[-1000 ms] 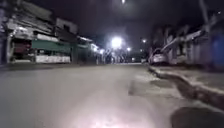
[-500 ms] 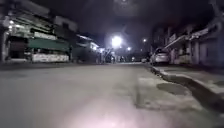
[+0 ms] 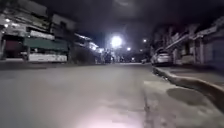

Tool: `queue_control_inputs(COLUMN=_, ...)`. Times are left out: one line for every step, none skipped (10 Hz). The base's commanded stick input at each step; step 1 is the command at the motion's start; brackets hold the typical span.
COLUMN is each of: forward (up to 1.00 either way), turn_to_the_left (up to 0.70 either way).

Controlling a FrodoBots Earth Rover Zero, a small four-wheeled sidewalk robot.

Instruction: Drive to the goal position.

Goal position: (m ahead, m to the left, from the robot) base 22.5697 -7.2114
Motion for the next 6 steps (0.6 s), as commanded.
queue_control_inputs(forward=1.00, turn_to_the_left=-0.40)
queue_control_inputs(forward=1.00, turn_to_the_left=-0.39)
queue_control_inputs(forward=1.00, turn_to_the_left=-0.21)
queue_control_inputs(forward=1.00, turn_to_the_left=-0.02)
queue_control_inputs(forward=1.00, turn_to_the_left=0.00)
queue_control_inputs(forward=1.00, turn_to_the_left=0.00)
